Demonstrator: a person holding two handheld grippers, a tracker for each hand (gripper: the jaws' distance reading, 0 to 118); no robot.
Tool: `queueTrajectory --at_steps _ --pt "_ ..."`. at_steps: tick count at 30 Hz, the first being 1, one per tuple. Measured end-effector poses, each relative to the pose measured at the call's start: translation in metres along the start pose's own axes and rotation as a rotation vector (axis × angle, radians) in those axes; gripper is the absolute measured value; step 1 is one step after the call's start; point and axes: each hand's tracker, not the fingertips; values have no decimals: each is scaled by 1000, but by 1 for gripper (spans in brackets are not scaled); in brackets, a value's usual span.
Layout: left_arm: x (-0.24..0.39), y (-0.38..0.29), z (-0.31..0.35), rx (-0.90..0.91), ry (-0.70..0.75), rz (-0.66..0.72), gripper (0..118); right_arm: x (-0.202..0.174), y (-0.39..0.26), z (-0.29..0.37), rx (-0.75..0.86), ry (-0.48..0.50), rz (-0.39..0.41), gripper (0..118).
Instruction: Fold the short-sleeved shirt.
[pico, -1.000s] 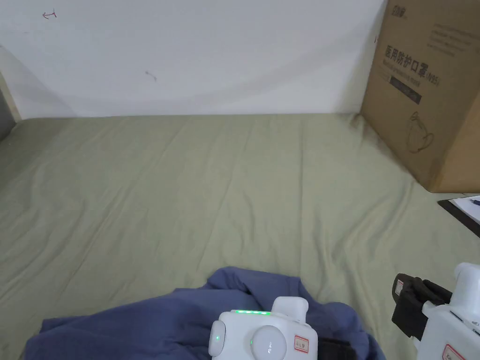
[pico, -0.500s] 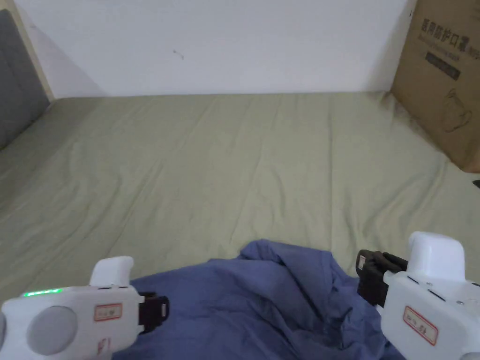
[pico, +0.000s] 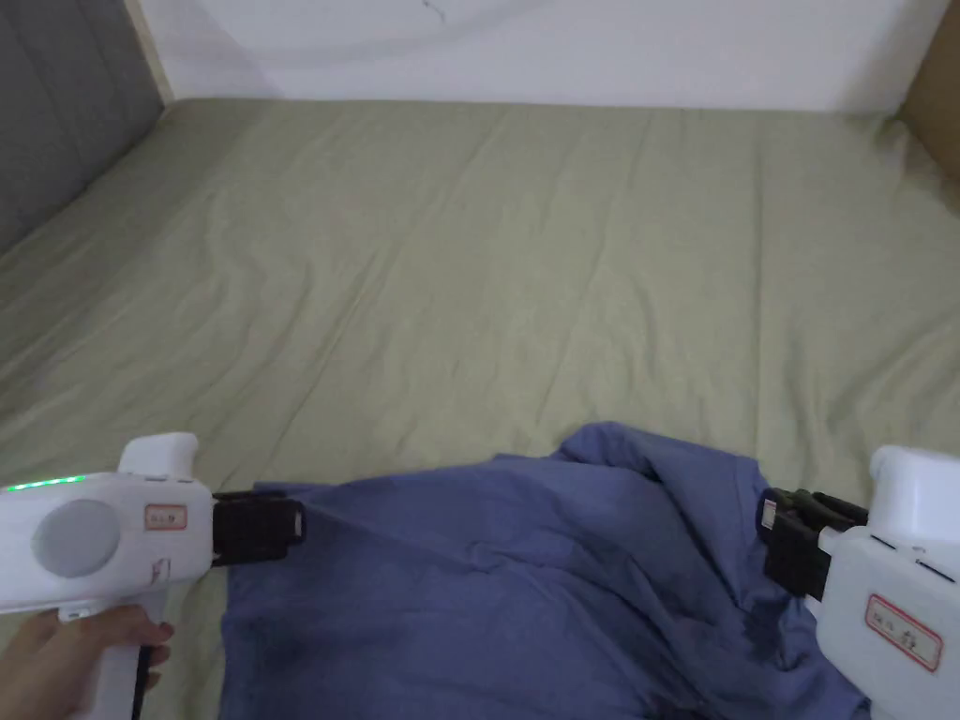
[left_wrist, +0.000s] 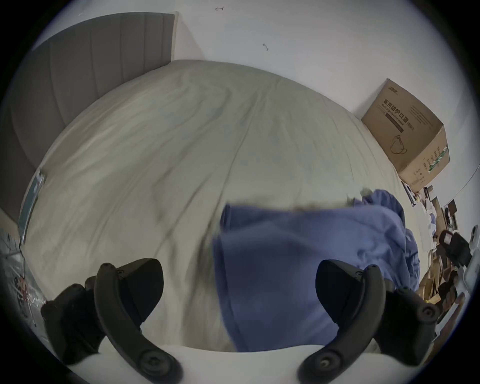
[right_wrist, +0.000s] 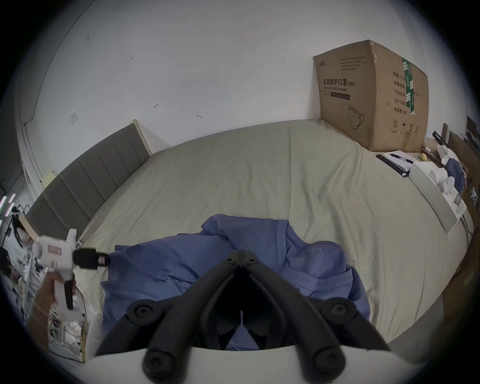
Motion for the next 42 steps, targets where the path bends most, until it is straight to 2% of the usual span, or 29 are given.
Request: queueTrajectory --at_steps 8,9,11,12,15,18,20,21,24,27,29,30,31,32,33,34,37,39,42 --pt "-1 44 -67 -79 55 88 114 -8 -4 -18 -60 -22 51 0" --pt "3 40 -73 -113 76 67 109 -9 -5 -20 -66 -23 56 0" --pt "22 28 -72 -103 180 -131 104 -10 -6 -26 -80 -23 57 0" --pt "29 23 -68 -74 188 -156 102 -11 -6 -28 -88 -20 59 0" --pt "27 21 -59 -61 156 -101 77 -13 -9 -35 -104 -17 62 0" --pt "34 18 -57 -52 179 -192 52 -15 -11 -40 -120 -8 53 0" --pt "41 18 -52 -45 190 -227 13 -16 -11 -40 -128 0 54 0" --pt "44 17 -53 -43 200 -243 7 -16 -10 -41 -131 4 57 0" --pt "39 18 -56 -61 194 -267 6 -11 -1 -49 -159 4 40 0" --pt "34 26 -42 -71 161 -220 5 1 19 -58 -165 2 33 0" --pt "33 29 -26 -46 142 -206 5 16 44 -68 -181 117 2 3" --pt "38 30 -19 -32 136 -210 5 21 53 -73 -164 130 -12 21" --pt "39 31 -12 -20 127 -215 5 28 64 -82 -166 138 -5 67" --pt "39 31 -5 -11 99 -214 5 32 77 -93 -220 153 32 102" --pt "39 32 2 0 75 -202 5 35 90 -107 -284 144 40 118" --pt "42 32 5 6 64 -193 5 36 100 -121 -329 131 54 115" --pt "42 31 23 43 41 -187 5 29 122 -156 -312 104 187 113" --pt "46 30 29 52 40 -178 5 19 128 -182 -436 130 238 113" --pt "45 27 33 53 30 -175 5 -2 115 -221 -574 218 319 111"
